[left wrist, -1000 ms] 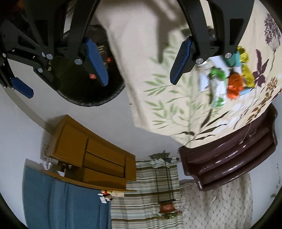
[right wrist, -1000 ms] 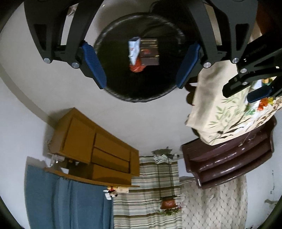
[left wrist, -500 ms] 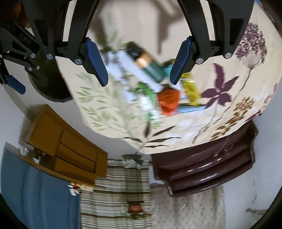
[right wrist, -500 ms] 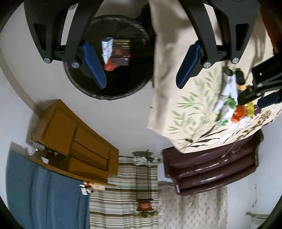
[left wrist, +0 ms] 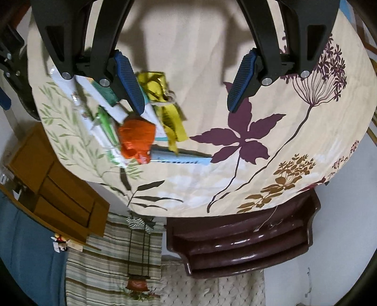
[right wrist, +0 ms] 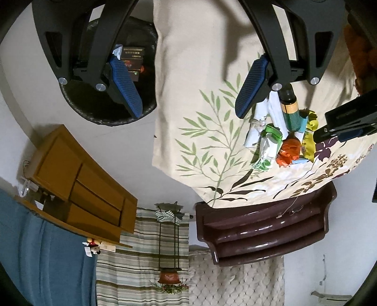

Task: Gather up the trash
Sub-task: 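Move both tools back toward the remaining trash on the bed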

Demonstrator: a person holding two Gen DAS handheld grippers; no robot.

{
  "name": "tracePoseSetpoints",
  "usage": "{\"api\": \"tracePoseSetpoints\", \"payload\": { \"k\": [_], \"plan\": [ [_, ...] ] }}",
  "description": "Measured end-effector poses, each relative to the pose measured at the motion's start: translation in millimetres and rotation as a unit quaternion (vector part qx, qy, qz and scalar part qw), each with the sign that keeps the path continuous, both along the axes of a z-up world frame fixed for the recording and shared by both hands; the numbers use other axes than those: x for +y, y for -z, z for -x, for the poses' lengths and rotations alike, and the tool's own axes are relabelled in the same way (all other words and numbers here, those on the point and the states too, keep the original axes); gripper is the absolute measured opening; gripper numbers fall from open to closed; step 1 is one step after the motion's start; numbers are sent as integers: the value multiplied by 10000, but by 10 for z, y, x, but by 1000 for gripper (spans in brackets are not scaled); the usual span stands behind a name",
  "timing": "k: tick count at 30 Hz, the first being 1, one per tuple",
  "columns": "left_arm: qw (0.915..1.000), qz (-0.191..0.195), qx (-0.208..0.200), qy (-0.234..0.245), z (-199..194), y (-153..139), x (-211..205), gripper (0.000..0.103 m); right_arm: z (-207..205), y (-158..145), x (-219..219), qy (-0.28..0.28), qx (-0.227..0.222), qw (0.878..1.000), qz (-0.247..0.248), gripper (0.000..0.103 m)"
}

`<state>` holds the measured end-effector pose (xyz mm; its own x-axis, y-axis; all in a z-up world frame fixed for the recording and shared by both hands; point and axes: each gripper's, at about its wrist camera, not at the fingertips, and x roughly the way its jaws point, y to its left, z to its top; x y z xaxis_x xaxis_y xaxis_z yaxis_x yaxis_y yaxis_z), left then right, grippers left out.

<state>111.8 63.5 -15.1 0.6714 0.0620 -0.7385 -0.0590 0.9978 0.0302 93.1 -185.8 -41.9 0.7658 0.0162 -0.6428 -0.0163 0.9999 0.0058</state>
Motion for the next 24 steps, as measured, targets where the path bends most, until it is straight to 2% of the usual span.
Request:
{"api": "tracePoseSetpoints", "payload": {
  "k": [10, 12, 19, 24],
  "plan": [
    [9995, 27, 314, -21, -249, 163, 60, 71, -200, 41, 128, -92, 127, 9999, 39, 79],
    [9994, 117, 338, 12, -249, 162, 102, 71, -220, 44, 151, -121, 138, 9998, 35, 79],
    [9993, 77, 373, 70, -151, 141, 204, 71, -231, 61, 210, -195, 159, 9997, 19, 79],
    [9988, 241, 431, 64, -179, 148, 210, 71, -242, 76, 239, -197, 178, 9996, 20, 79]
  ]
}}
